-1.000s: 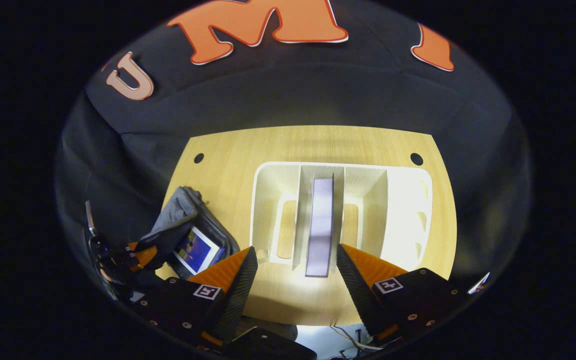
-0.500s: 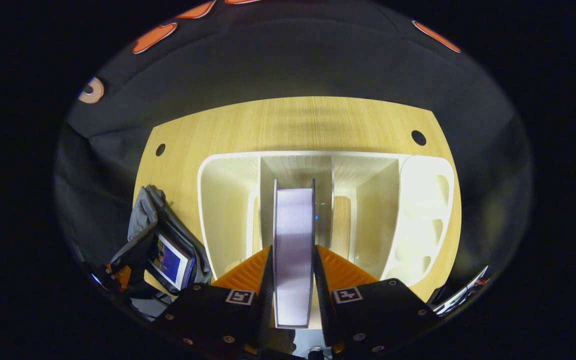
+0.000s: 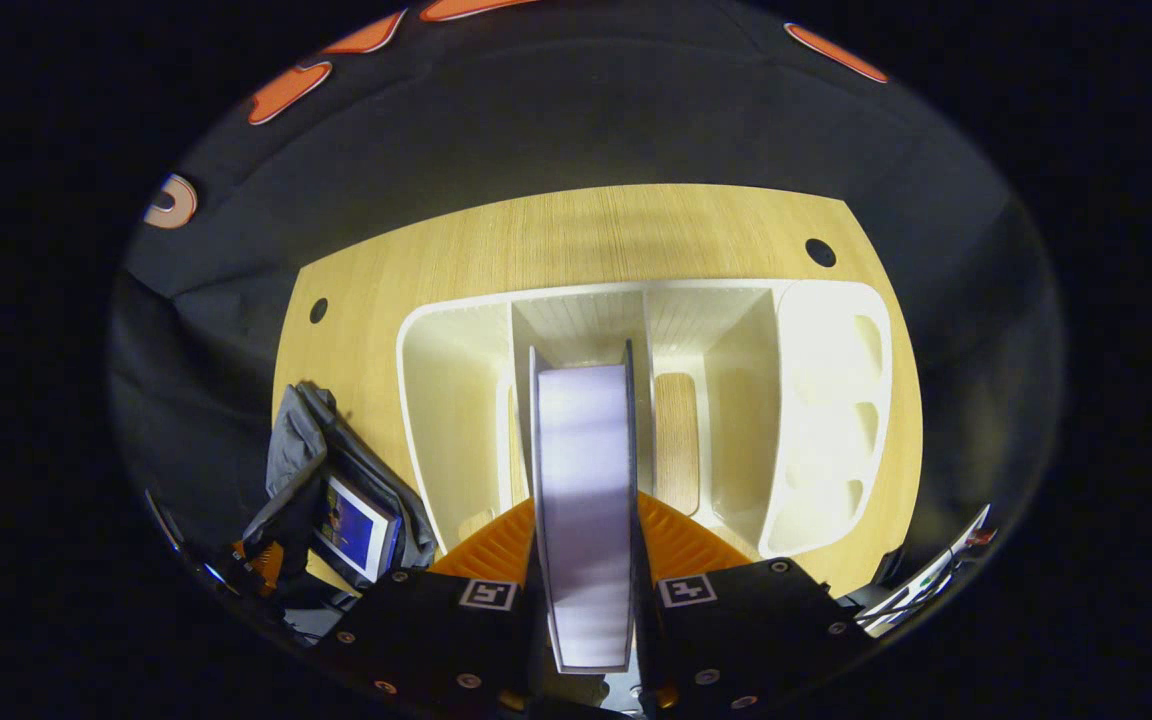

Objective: Open the schoolbag, grab two books from the bookshelf and put them into the schoolbag.

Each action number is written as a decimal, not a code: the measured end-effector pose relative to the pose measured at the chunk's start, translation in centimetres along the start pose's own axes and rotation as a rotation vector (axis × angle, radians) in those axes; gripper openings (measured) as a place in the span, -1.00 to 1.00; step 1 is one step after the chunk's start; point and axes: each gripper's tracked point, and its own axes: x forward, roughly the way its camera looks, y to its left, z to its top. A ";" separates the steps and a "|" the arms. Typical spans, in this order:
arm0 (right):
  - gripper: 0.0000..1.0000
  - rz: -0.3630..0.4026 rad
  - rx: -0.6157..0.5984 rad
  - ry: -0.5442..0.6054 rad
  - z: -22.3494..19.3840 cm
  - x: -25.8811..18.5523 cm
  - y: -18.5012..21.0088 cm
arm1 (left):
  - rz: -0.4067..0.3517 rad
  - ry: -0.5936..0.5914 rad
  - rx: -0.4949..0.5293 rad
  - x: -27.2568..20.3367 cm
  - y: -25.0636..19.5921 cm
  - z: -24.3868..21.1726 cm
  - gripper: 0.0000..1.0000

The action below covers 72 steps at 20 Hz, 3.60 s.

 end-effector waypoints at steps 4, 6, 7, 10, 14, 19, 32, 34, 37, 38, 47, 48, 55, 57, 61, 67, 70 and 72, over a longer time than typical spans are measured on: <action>-0.26 0.052 0.067 -0.070 -0.7 -4.7 -0.1 | -0.020 0.003 0.035 0.1 -0.1 -0.1 -0.88; -0.27 0.061 0.086 -0.100 -1.7 -6.5 -0.3 | -0.024 0.002 0.049 0.1 0.1 0.0 -0.88; -0.27 0.062 0.092 -0.110 -2.3 -7.1 -0.5 | -0.027 0.003 0.053 0.2 0.2 0.0 -0.88; -0.26 0.103 0.127 -0.141 -4.2 -9.0 0.3 | -0.049 0.000 0.066 0.3 0.2 -0.1 -0.87; -0.27 0.112 0.141 -0.159 -7.1 -9.5 0.7 | -0.057 0.003 0.086 0.5 0.7 0.0 -0.88; -0.27 0.216 0.175 -0.211 -9.5 -12.6 2.1 | -0.058 0.011 0.119 0.3 1.2 0.3 -0.87; -0.30 0.510 0.197 -0.212 -15.0 -11.3 11.2 | -0.007 0.018 0.187 -2.0 4.3 2.4 -0.87; -0.29 0.540 0.195 -0.196 -15.3 -10.4 12.6 | 0.007 0.012 0.177 -2.4 4.9 2.9 -0.87; -0.29 0.587 0.197 -0.146 -15.9 -8.1 15.7 | 0.017 -0.005 0.140 -3.1 5.2 3.5 -0.87; -0.29 0.608 0.195 -0.133 -15.9 -7.4 16.9 | 0.023 -0.007 0.138 -3.2 5.4 3.7 -0.87; -0.30 0.703 0.256 -0.062 -16.1 -1.6 24.0 | 0.044 -0.074 0.053 -5.0 6.1 6.0 -0.88; -0.30 0.721 0.272 -0.059 -16.0 -1.0 24.8 | 0.043 -0.073 0.052 -5.2 6.3 6.0 -0.87; -0.30 0.806 0.311 -0.076 -15.6 2.8 29.9 | 0.039 -0.100 0.057 -5.9 5.0 6.9 -0.88; -0.31 0.815 0.328 -0.078 -15.5 4.0 31.5 | 0.035 -0.108 0.059 -6.3 4.5 7.0 -0.88; -0.31 0.856 0.385 -0.044 -16.5 6.5 35.3 | 0.019 -0.132 0.063 -6.8 2.9 7.4 -0.88; -0.26 0.836 0.438 -0.015 -15.9 9.2 38.1 | -0.011 -0.151 0.048 -7.0 1.5 6.7 -0.88; -0.03 0.751 0.371 -0.007 -16.6 9.1 37.2 | -0.012 -0.170 0.015 -6.9 1.9 5.6 -0.88; 0.62 0.698 0.357 -0.007 -17.0 8.7 35.6 | 0.024 -0.218 0.036 -7.1 2.2 5.7 -0.87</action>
